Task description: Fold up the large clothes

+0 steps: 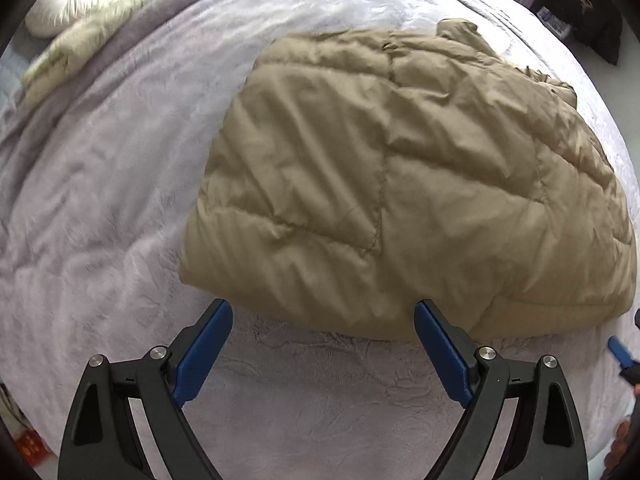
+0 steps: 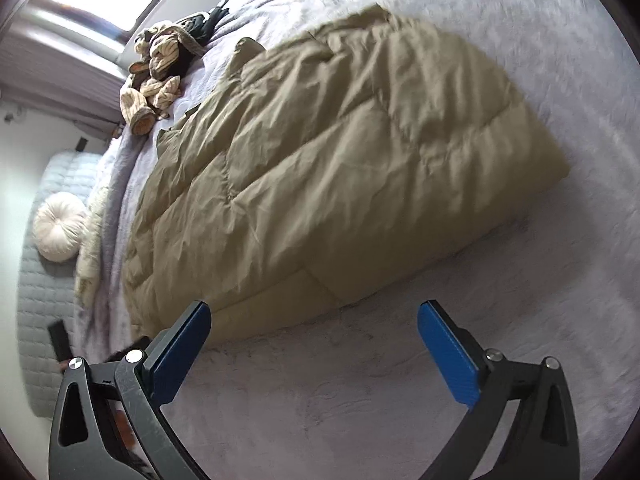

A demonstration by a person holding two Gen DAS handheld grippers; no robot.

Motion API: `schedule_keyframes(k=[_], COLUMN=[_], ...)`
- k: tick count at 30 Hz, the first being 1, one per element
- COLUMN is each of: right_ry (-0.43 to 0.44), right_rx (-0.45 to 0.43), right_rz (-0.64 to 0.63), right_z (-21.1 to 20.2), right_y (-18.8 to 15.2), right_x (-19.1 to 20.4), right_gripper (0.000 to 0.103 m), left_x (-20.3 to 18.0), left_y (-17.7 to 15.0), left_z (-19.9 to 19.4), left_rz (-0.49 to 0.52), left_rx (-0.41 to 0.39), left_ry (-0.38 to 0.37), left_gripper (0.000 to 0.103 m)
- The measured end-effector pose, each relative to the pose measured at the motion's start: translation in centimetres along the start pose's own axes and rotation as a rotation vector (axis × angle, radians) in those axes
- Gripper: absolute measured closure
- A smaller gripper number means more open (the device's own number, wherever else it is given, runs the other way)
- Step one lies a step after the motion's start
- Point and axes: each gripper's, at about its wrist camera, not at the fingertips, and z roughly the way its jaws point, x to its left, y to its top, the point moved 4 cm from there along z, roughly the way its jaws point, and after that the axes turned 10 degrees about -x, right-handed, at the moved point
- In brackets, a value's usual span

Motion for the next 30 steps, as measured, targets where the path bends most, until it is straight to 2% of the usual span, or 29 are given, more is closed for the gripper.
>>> schedule_keyframes(k=[3,7,12,16,19,23,30], right_ry=[0.067,0.095,0.185,0.258,0.305,0.358,0.447], right_rx=[0.042,0.078,0.054,0.023,0.023,0.020,-0.013], right_rz=[0.064,0.120,0.283,0.394,0.439,0.477,0.484], right_z=[0.7,1.1,1.6,2.5,3.5,5.2,7.4], right_y=[-0.4,-0.6,0.0,0.4,0.6,0.8,2.3], right_x=[-0.4,-1.5,-3.6,-5.1,-5.6,-5.9,-5.3], right_gripper=[0.000,0.000,0.000,0.000,0.000,0.000,0.000], left_x=[1.0,3.3,5.0,4.3,3.3,2.1,0.7], left_y=[-0.4,-0.4,-1.2,-1.8,-1.1,0.1,2.3], left_z=[0.6,0.6,1.3,2.2,2.9,4.6,7.0], left_rz=[-0.094,-0.264,-0.443,-0.494,-0.487,-0.482,-0.532], left_rx=[0.034,0.001,-0.021,-0.038,-0.075,-0.098,-0.155], left_ry=[-0.107,-0.226,-0.405,-0.509,-0.541,-0.543,-0.525], left_gripper=[0.010,0.010,0.010,0.010,0.010,0.010,0.010])
